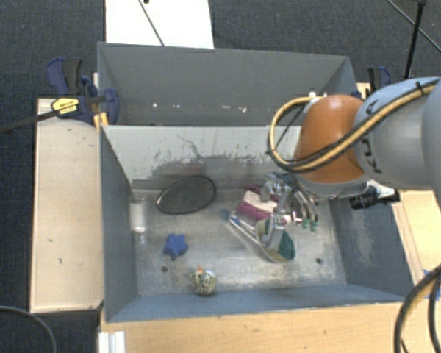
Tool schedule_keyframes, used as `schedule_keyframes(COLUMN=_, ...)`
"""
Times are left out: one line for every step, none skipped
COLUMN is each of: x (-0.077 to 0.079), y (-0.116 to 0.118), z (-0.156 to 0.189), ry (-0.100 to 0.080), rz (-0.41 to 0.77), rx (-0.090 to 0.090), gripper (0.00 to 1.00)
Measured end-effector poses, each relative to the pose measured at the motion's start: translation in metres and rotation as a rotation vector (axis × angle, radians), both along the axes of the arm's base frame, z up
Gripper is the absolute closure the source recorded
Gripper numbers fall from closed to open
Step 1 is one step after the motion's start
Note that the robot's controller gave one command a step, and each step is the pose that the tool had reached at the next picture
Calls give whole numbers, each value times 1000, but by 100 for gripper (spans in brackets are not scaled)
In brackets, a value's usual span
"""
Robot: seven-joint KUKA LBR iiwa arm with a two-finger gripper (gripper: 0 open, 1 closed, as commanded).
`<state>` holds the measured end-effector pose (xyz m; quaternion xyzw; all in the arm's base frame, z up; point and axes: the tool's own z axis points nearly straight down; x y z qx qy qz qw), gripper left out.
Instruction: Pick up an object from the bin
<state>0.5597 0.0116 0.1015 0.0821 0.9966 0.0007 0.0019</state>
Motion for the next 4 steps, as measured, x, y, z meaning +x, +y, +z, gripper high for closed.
schedule_keyframes(x=-14, y=-2, z=0, ry=6, rz=-178, rx=1, gripper=0)
schedule_keyframes(x=-46, y=-12, z=-27, ry=-18, rz=-441, rx=5, gripper=0)
schedule_keyframes(x=-43, y=-12, z=-25, ry=-7, rz=-434, rx=2, gripper=0)
schedule_keyframes(x=-37, y=-15, z=-19, ry=-29, rz=-434, rx=1, gripper=100)
